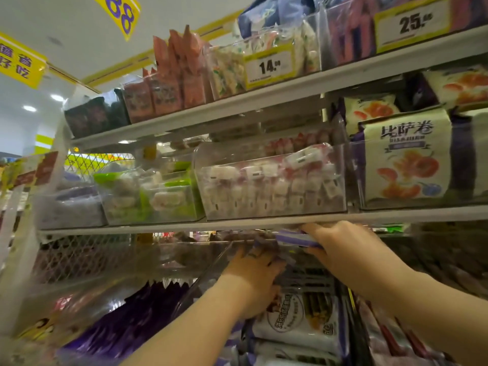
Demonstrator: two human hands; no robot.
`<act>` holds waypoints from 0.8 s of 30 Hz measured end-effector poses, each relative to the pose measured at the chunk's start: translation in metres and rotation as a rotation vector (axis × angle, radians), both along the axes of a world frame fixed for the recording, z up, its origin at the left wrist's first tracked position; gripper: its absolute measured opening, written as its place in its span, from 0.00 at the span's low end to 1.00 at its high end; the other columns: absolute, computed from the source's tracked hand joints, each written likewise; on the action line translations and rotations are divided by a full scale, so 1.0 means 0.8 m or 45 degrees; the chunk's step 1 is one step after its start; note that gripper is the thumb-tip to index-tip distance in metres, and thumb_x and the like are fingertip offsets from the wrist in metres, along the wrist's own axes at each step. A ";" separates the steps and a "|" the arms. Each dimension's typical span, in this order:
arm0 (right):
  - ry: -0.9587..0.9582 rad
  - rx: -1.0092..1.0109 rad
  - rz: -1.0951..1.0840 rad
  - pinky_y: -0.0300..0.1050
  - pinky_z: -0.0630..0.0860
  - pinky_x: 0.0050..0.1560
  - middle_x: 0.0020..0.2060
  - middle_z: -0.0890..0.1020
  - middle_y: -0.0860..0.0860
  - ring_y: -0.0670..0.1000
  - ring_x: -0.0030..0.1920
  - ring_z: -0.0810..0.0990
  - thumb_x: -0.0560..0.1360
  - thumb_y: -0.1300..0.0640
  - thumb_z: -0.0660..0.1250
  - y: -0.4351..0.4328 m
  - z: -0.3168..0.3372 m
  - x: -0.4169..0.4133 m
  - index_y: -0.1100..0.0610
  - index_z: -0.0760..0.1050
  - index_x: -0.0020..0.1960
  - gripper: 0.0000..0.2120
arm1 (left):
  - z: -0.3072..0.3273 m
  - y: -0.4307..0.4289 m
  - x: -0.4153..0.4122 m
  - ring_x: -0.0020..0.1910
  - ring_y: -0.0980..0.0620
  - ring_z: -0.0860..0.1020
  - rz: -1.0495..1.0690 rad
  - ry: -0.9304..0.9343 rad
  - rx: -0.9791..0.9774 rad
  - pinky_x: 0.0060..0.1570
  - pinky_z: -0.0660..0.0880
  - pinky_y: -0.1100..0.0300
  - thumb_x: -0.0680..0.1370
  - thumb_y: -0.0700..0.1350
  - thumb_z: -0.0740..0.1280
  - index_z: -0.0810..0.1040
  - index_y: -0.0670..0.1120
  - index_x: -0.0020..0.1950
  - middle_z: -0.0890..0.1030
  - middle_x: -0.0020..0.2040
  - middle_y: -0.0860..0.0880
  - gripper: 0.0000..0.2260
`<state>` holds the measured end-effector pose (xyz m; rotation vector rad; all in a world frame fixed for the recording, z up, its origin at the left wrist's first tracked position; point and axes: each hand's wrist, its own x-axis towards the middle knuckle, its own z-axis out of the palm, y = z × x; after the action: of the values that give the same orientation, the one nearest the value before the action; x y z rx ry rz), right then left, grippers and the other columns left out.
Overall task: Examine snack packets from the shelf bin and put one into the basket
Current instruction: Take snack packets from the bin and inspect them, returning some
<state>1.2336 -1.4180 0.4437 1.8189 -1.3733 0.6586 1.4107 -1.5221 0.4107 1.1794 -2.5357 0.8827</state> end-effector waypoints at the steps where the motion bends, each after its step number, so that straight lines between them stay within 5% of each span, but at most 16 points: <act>1: -0.013 0.021 -0.004 0.46 0.78 0.46 0.47 0.82 0.47 0.52 0.46 0.81 0.80 0.47 0.60 -0.005 0.002 -0.002 0.46 0.70 0.63 0.13 | 0.001 -0.004 0.002 0.78 0.46 0.49 0.015 -0.016 -0.055 0.75 0.42 0.44 0.82 0.56 0.55 0.52 0.55 0.78 0.52 0.80 0.51 0.26; 7: -0.101 0.093 0.066 0.45 0.78 0.52 0.52 0.80 0.43 0.47 0.51 0.79 0.78 0.43 0.61 -0.023 -0.008 -0.005 0.44 0.72 0.59 0.11 | 0.008 -0.018 0.011 0.76 0.43 0.58 0.130 0.047 -0.132 0.72 0.52 0.43 0.81 0.58 0.51 0.59 0.55 0.77 0.61 0.77 0.48 0.24; 12: -0.153 0.126 0.137 0.39 0.77 0.49 0.49 0.81 0.43 0.42 0.47 0.78 0.78 0.44 0.63 -0.033 -0.013 0.006 0.43 0.74 0.57 0.09 | 0.006 -0.045 0.032 0.61 0.45 0.75 0.189 0.421 0.410 0.60 0.72 0.51 0.82 0.54 0.51 0.75 0.50 0.64 0.76 0.66 0.46 0.19; 15: -0.129 0.125 0.193 0.40 0.77 0.50 0.52 0.81 0.43 0.44 0.50 0.79 0.79 0.46 0.62 -0.041 -0.011 0.013 0.44 0.74 0.59 0.10 | 0.009 -0.057 0.044 0.51 0.49 0.76 0.132 0.444 0.402 0.54 0.72 0.56 0.83 0.49 0.53 0.75 0.49 0.55 0.79 0.60 0.44 0.12; 20: 0.024 0.122 0.180 0.44 0.79 0.50 0.57 0.80 0.46 0.47 0.52 0.80 0.81 0.51 0.59 -0.057 -0.010 0.017 0.46 0.69 0.66 0.14 | 0.012 -0.069 0.048 0.60 0.46 0.77 0.136 0.489 0.258 0.60 0.73 0.54 0.82 0.43 0.57 0.72 0.49 0.68 0.77 0.64 0.45 0.15; 24: 0.021 0.012 0.205 0.39 0.78 0.43 0.51 0.80 0.44 0.44 0.44 0.79 0.81 0.51 0.59 -0.072 -0.010 0.013 0.45 0.69 0.63 0.11 | 0.016 -0.073 0.044 0.62 0.46 0.76 0.118 0.457 0.184 0.62 0.73 0.54 0.82 0.41 0.57 0.71 0.50 0.70 0.77 0.65 0.45 0.16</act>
<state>1.2439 -1.4756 0.4353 1.9523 -1.2296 0.7193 1.4461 -1.5806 0.4236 1.3676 -2.2969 0.4582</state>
